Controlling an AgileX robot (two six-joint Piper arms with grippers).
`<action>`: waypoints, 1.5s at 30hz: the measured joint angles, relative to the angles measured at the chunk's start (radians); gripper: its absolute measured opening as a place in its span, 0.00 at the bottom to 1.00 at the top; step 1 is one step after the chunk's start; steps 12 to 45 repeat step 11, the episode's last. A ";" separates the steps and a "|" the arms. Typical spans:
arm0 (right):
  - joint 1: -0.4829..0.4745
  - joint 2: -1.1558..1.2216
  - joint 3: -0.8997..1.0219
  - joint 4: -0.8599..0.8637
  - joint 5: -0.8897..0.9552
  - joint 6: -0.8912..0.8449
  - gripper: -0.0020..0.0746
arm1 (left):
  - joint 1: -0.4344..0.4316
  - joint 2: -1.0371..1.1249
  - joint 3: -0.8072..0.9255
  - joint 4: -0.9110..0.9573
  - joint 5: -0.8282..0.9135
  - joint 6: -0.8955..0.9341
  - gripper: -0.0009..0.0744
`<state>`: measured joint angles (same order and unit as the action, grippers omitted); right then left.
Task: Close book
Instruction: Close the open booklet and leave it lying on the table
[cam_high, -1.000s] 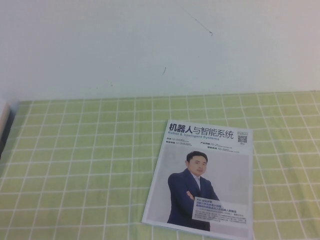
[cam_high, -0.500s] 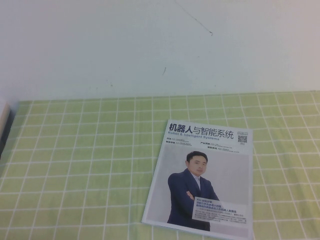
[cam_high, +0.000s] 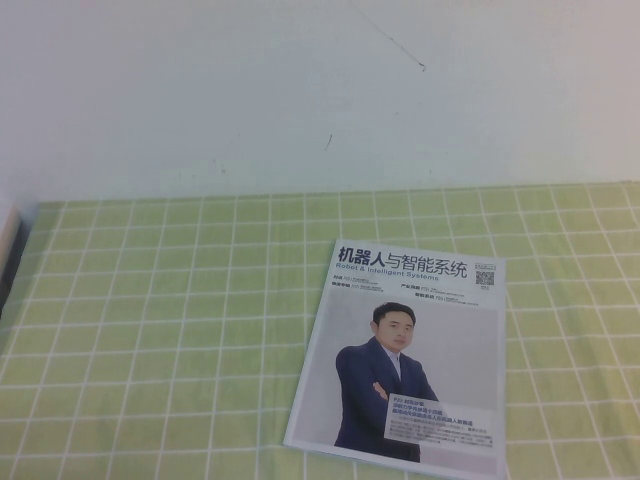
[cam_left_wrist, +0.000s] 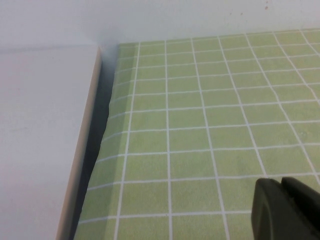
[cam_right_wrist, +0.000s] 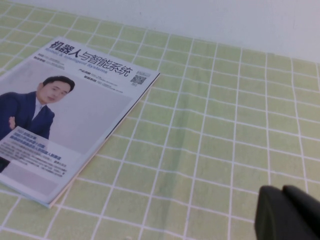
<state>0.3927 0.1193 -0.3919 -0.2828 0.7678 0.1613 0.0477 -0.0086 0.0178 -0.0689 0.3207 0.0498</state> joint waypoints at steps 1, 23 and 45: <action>0.000 0.000 0.000 0.000 0.000 0.000 0.02 | 0.000 0.000 0.000 0.000 0.003 0.002 0.01; 0.000 0.000 0.000 0.000 0.000 0.000 0.02 | 0.000 0.000 0.000 0.000 0.002 -0.014 0.01; 0.000 0.000 0.000 0.000 0.000 0.000 0.02 | 0.000 0.000 0.000 0.000 0.002 -0.014 0.01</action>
